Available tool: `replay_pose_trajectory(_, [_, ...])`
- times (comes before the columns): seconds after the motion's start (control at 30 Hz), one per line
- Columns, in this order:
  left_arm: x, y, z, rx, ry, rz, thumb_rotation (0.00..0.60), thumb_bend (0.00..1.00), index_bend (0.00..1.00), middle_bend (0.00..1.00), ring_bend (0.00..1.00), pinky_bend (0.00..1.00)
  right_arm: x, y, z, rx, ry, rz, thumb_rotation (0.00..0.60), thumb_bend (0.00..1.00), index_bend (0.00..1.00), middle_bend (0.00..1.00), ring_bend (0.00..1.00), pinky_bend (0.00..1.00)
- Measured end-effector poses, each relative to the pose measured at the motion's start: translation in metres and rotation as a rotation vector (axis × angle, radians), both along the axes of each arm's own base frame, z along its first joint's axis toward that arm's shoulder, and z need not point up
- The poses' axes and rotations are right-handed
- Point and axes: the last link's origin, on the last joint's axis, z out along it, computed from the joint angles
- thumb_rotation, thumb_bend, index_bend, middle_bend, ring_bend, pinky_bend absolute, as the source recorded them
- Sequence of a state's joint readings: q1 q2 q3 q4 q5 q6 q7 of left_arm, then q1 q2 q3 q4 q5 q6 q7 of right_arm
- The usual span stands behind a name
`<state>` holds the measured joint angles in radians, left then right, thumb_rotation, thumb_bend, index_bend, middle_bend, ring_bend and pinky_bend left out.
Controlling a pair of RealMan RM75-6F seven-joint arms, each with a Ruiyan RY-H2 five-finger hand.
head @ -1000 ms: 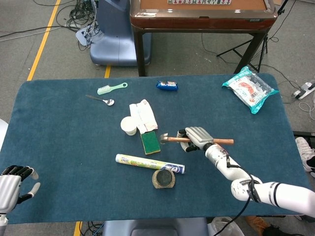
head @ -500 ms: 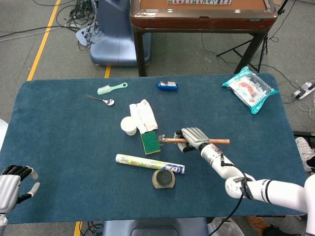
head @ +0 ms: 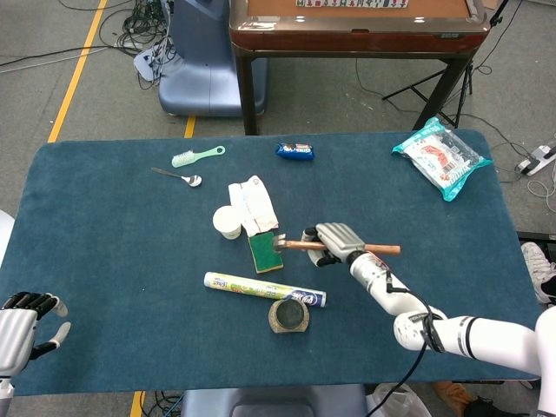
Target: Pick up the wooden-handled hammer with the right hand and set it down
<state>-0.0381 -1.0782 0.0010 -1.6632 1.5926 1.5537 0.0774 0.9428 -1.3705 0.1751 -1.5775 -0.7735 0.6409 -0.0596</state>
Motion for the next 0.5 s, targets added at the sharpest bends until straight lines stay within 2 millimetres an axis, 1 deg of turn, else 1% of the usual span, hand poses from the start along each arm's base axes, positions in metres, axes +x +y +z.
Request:
replay_pose_trajectory(0.23, [0.0, 0.0, 0.0, -0.001, 0.0, 0.001, 0.6, 0.25, 0.54, 0.5, 0.38, 0.27, 0.006, 0.0, -0.007, 0.004, -0.034, -0.006, 0.6, 1.0, 0.71, 0.8, 0.68, 0.79])
replay_pose_trajectory(0.5, [-0.001, 0.0, 0.001, 0.001, -0.001, 0.005, 0.6, 0.25, 0.54, 0.5, 0.38, 0.27, 0.008, -0.004, -0.029, 0.01, -0.009, 0.003, 0.6, 1.0, 0.71, 0.8, 0.68, 0.79])
